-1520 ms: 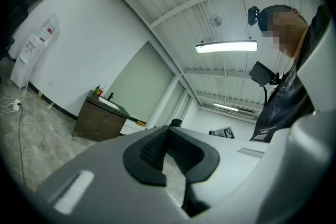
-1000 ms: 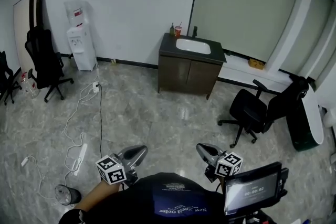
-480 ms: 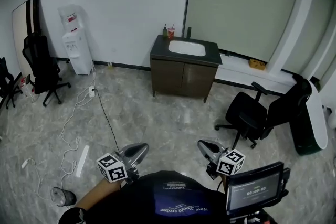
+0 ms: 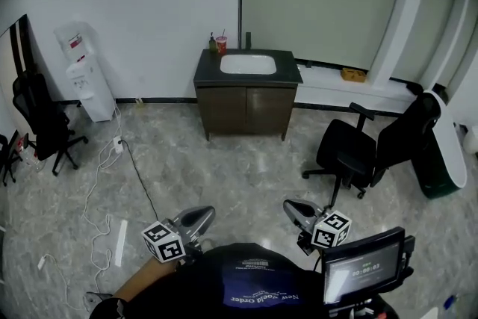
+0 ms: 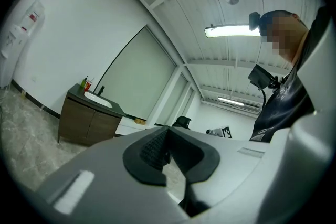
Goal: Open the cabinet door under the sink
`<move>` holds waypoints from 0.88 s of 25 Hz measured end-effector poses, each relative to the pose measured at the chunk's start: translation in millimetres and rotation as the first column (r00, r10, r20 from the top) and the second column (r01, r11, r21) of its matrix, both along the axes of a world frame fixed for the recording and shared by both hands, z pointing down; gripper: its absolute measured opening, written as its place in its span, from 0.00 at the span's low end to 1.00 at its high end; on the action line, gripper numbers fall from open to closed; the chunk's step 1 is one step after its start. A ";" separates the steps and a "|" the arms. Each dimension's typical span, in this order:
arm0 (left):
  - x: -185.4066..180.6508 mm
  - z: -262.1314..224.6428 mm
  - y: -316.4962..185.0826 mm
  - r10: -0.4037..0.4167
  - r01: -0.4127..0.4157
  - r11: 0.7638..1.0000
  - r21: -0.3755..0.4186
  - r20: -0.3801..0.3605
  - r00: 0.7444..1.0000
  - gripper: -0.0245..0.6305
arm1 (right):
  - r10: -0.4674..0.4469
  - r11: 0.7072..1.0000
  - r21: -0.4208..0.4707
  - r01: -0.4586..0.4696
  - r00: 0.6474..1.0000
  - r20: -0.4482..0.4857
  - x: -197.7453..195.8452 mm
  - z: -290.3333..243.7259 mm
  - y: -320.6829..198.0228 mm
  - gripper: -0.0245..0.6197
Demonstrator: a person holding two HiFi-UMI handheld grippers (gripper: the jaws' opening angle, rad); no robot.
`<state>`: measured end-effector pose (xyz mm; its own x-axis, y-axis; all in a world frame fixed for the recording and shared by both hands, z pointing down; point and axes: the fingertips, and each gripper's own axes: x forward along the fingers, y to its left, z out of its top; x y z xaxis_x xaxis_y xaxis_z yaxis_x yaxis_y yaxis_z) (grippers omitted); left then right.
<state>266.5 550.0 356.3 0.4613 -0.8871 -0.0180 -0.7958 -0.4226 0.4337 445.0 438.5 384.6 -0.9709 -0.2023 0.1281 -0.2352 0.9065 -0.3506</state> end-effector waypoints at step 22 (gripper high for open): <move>-250.8 -0.7 -135.9 0.038 -0.038 0.999 0.006 -0.026 0.999 0.04 | 0.059 0.997 0.041 -0.058 0.998 -0.027 -232.1 -8.5 -129.3 0.04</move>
<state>15.7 414.1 355.6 0.4940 -0.8687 -0.0350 -0.7675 -0.4547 0.4518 212.9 309.3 376.2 -0.9533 -0.2644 0.1461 -0.2978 0.9040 -0.3069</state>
